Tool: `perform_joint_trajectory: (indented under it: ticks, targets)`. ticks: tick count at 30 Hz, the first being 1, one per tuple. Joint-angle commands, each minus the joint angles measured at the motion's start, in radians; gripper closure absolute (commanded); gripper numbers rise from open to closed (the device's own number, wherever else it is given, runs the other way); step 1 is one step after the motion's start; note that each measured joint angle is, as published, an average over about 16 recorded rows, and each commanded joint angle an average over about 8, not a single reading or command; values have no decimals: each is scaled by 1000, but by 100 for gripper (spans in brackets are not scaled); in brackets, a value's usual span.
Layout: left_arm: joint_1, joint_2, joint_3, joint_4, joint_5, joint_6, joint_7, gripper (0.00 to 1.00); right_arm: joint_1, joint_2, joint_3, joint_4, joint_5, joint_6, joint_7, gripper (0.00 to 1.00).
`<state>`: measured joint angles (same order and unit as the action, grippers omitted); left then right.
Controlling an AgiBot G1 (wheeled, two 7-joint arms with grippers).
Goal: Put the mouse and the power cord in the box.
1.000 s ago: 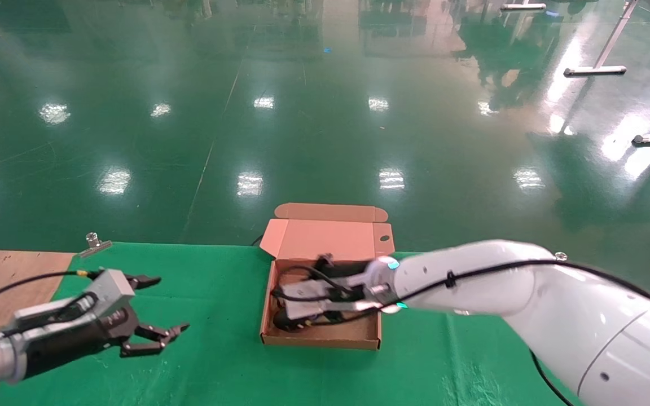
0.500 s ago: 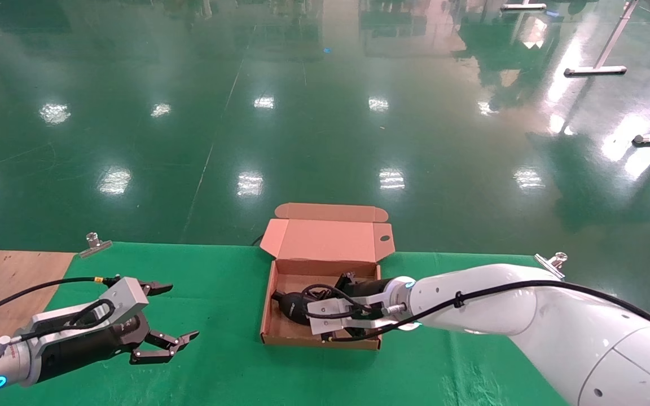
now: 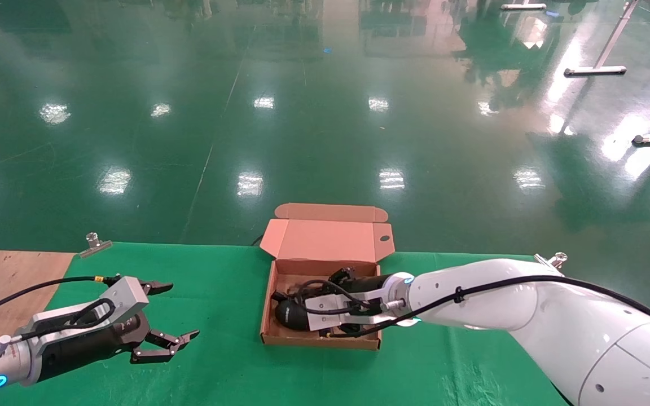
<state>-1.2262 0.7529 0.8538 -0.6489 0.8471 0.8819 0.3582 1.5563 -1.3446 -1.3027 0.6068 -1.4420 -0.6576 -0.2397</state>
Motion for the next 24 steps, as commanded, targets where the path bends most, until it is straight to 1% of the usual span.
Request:
perform_joint_trajectory:
  ticks: [1,24]
  targets:
    - [0,0,-1,-2,0,1,-1,0,-2,4,6,4,4,-5,3,0]
    - [59,-55,-224,-248,-45,239,-213,0,-191,292,407,270,283,-334,170,0]
